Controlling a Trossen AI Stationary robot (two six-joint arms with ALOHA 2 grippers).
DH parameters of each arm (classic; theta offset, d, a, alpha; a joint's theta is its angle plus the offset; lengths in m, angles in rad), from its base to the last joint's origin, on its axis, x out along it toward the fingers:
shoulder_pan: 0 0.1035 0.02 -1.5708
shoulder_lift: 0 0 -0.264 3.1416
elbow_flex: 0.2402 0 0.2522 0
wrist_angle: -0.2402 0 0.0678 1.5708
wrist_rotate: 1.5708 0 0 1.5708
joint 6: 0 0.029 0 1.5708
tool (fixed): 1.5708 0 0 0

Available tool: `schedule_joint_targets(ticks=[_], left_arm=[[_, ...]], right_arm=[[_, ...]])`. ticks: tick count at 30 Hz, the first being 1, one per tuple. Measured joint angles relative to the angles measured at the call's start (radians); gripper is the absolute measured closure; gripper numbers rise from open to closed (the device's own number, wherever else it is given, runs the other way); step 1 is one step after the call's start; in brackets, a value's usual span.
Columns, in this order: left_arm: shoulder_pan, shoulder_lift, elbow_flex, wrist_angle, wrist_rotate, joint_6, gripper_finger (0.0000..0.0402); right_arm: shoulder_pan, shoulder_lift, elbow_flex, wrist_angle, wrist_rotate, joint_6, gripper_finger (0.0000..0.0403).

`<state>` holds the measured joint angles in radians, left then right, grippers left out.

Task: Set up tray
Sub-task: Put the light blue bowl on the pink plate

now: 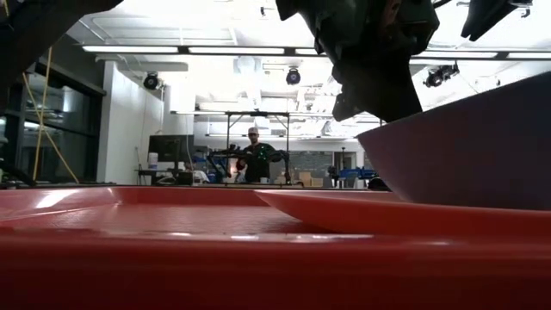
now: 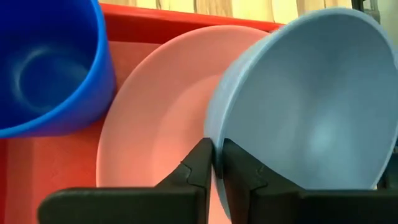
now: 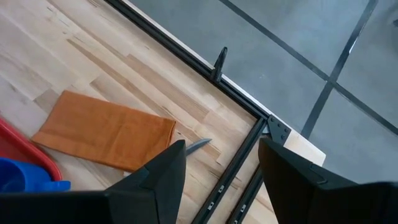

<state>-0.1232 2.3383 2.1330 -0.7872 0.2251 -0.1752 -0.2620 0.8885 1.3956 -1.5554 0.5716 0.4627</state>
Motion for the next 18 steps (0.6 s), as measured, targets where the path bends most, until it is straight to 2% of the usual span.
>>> schedule_joint_targets(ticks=[10,18], left_arm=[[-0.001,0.0,0.0,0.0,0.003,0.014,0.0276],[-0.001,0.0,0.017,-0.026,0.003,0.015,0.0258]], right_arm=[[0.0,0.0,0.0,0.0,0.001,-0.018,0.0222],[0.0,0.0,0.0,0.0,0.002,-0.026,0.0222]])
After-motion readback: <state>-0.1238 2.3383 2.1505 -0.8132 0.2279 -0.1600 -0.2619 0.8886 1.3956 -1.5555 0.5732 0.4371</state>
